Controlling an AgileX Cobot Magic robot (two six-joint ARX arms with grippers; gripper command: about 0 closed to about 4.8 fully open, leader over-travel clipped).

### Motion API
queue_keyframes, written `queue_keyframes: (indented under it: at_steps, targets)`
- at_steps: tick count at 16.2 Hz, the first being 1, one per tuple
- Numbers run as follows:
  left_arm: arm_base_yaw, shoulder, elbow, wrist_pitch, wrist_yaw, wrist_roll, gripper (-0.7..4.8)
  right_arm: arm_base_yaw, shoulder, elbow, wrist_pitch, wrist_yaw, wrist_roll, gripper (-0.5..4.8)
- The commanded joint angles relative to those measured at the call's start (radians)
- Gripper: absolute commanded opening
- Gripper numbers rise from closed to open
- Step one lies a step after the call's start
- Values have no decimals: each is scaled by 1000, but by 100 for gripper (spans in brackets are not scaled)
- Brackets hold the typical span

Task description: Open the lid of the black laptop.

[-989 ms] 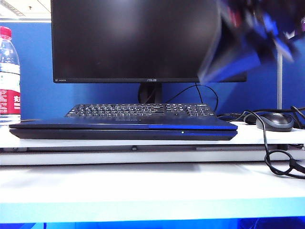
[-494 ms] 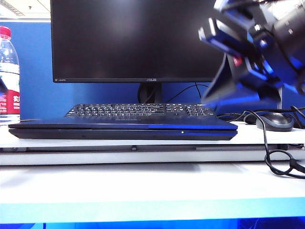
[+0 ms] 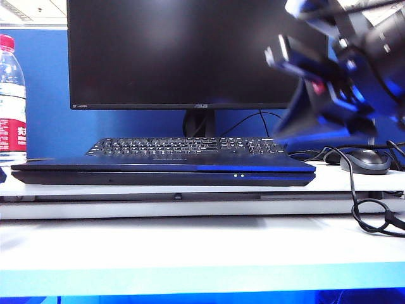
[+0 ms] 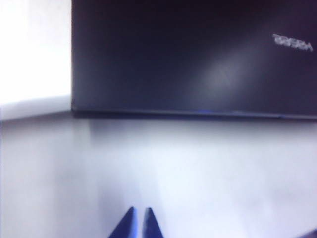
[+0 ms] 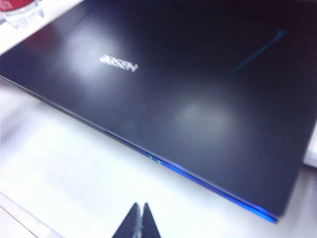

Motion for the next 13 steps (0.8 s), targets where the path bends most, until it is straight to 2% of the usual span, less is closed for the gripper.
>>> queue_keyframes:
  at_steps: [1, 3, 6, 8, 13]
  targets:
    - [0, 0, -28, 179, 6, 1, 34, -4, -2, -3, 12, 0, -5, -1]
    - [0, 0, -30, 225, 8, 3, 35, -4, -2, -3, 12, -18, -5, -1]
    - [0, 11, -31, 225, 9, 37, 34, -4, -2, -3, 11, -18, -6, -1]
    - [0, 12, -31, 227, 53, 72, 34, -12, -2, -3, 2, -17, -32, -1]
    - [0, 88, -38, 251, 23, 79, 34, -78, -1, -3, -4, -21, -32, -1]
